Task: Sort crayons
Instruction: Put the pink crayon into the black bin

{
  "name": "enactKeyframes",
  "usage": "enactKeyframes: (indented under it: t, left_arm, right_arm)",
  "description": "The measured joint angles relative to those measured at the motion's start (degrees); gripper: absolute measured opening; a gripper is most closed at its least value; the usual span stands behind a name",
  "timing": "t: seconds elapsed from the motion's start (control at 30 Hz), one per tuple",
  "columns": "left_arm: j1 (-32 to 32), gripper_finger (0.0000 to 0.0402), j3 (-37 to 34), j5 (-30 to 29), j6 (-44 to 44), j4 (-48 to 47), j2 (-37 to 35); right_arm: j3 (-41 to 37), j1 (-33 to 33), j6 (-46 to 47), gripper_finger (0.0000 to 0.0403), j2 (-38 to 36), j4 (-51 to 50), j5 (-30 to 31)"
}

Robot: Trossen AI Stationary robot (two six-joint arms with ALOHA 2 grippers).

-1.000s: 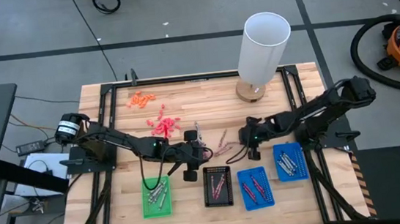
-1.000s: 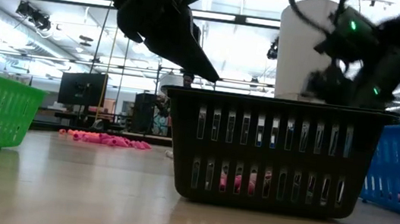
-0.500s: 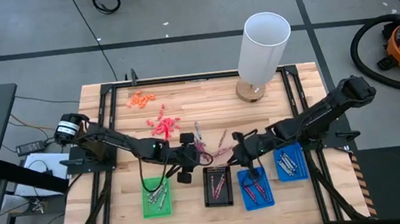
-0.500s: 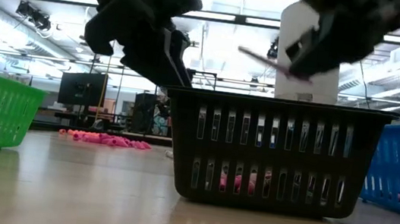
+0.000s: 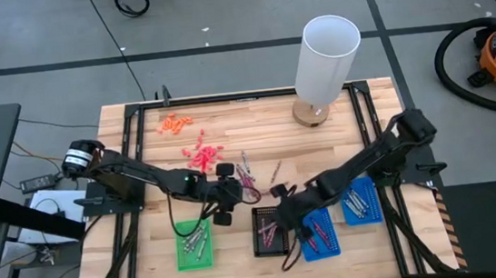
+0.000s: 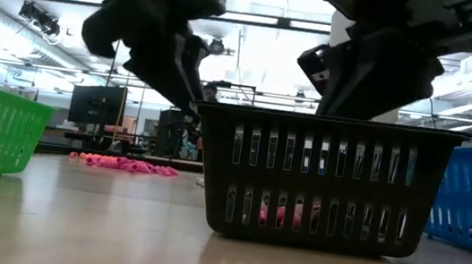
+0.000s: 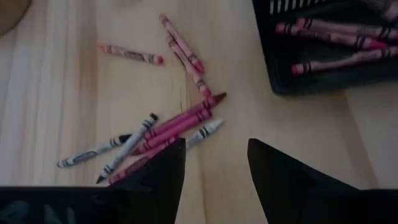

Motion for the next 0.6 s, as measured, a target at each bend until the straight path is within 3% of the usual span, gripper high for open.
enactKeyframes:
  t: [0.17,0.33,0.6]
  left_arm:
    - [-0.5,0.0185,0.0,0.1,-0.6,-0.8,-1.4]
    - [-2.2,0.0185,0.0,0.4,0.2,-1.3,-1.8]
    - [-3.6,0.0185,0.0,0.4,0.9,-1.4,-2.2]
  right_arm:
    - [8.4,0.4,-7.9,0.0042,4.2,-12.5,0.0]
    - [12.0,1.1,-16.6,0.0046,7.1,-14.7,0.1]
    - [12.0,0.8,-16.4,0.0088,6.8,-14.9,0.4]
